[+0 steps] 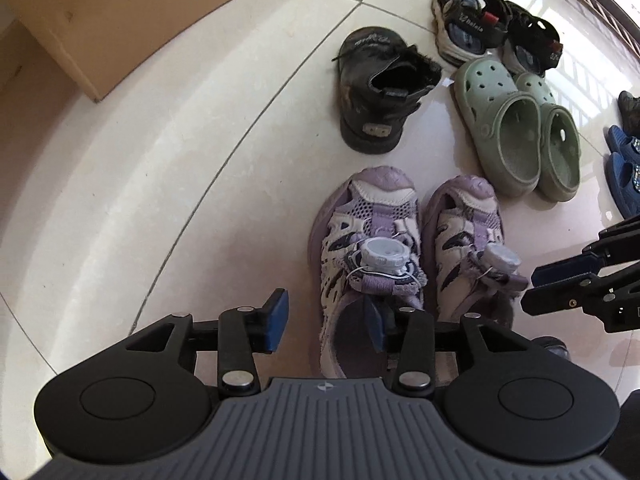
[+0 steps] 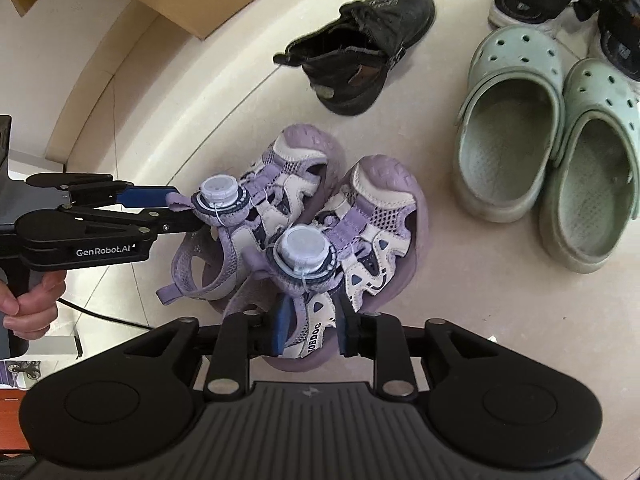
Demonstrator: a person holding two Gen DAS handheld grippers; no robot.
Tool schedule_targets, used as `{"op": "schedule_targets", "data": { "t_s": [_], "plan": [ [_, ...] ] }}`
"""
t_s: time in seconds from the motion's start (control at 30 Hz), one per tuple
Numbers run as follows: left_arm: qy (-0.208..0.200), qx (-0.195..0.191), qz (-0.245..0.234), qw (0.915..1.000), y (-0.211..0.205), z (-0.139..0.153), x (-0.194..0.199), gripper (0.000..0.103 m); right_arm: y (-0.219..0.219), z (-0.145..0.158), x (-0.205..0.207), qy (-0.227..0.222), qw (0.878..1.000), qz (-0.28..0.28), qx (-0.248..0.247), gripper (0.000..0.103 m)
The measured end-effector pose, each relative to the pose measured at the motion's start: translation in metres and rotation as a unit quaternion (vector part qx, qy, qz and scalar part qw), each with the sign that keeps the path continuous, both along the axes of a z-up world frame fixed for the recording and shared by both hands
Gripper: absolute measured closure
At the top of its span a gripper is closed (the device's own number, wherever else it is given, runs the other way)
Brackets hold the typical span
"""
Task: Organize scattered shoes
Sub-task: 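Lower the purple-white sandals side by side and open both tools, then move the right tool over to the pink fur slippers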
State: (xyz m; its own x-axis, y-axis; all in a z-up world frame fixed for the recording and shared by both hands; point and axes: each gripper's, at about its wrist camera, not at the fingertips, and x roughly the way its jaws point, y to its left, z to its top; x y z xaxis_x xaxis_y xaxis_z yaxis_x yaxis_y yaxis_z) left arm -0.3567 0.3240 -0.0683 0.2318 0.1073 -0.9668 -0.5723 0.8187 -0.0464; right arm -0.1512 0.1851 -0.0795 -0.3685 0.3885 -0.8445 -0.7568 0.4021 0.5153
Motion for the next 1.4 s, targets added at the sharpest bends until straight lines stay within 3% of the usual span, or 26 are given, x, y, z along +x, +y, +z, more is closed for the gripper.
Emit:
{"op": "schedule_targets", "data": {
  "t_s": [0.17,0.4,0.6,0.93,1.4],
  "plan": [
    [-0.005,0.011,0.001,0.9999,-0.005,0.009,0.008,0.058,-0.006,0.013,0.011,-0.010,1.000,-0.010,0.011,0.070],
    [0.017,0.011,-0.027,0.9994,-0.004,0.018,0.005,0.044,-0.015,0.025,0.023,-0.015,1.000,-0.018,0.015,0.067],
    [0.020,0.015,-0.029,0.9993,-0.002,0.033,-0.003,0.042,-0.024,0.026,0.039,-0.029,0.999,-0.034,0.013,0.065],
    [-0.010,0.029,-0.030,0.9991,-0.012,0.052,0.012,0.042,-0.050,0.030,0.074,-0.057,0.996,-0.072,0.008,0.058],
    [-0.063,0.041,-0.076,0.9943,-0.048,0.054,0.075,0.042,-0.121,0.031,0.130,-0.097,0.985,-0.145,-0.012,0.056]
  ]
}}
